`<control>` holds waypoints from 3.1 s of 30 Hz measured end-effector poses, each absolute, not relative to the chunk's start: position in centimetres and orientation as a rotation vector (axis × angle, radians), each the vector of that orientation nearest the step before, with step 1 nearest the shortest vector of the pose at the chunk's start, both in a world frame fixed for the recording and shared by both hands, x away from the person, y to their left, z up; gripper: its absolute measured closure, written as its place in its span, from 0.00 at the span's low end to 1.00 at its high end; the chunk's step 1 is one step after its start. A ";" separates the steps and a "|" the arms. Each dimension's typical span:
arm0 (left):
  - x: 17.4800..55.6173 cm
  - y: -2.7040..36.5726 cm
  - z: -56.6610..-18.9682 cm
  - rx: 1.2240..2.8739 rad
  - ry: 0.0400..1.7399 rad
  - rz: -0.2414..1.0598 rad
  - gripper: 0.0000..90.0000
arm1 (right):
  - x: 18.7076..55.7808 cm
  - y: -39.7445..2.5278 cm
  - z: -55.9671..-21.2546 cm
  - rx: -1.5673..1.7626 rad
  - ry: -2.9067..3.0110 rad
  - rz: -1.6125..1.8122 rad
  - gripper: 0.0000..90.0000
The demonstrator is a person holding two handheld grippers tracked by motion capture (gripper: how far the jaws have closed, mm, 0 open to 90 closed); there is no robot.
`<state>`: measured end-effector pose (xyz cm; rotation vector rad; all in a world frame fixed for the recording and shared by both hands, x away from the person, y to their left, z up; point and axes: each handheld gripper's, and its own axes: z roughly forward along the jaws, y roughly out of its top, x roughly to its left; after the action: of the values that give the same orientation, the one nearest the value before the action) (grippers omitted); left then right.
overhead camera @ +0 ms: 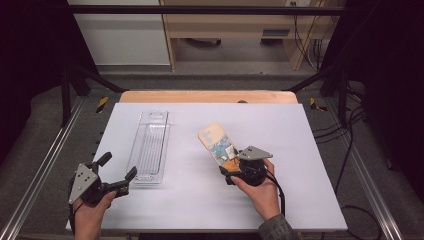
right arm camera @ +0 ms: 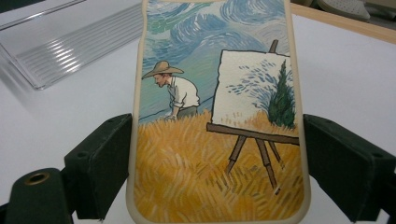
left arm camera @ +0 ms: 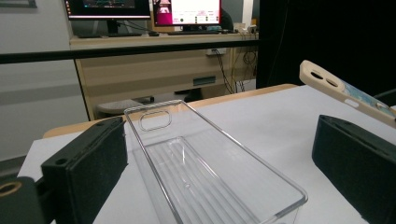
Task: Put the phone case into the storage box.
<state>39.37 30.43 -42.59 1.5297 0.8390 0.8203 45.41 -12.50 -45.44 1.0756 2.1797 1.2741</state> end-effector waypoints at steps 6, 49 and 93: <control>39.1 29.2 -41.0 1.552 0.803 0.781 0.04 | 45.5 -12.3 -45.0 1.040 2.175 1.295 0.14; 45.2 18.5 -37.9 1.686 0.729 0.552 0.03 | 44.0 -11.3 -42.7 0.926 2.050 1.412 0.14; 47.0 15.7 -39.6 1.652 0.779 0.286 0.38 | 43.3 -10.1 -43.5 0.885 2.060 1.431 0.13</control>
<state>47.01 15.68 -39.63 1.6525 0.7794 0.2860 43.31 -10.06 -43.48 0.8851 2.0599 1.4307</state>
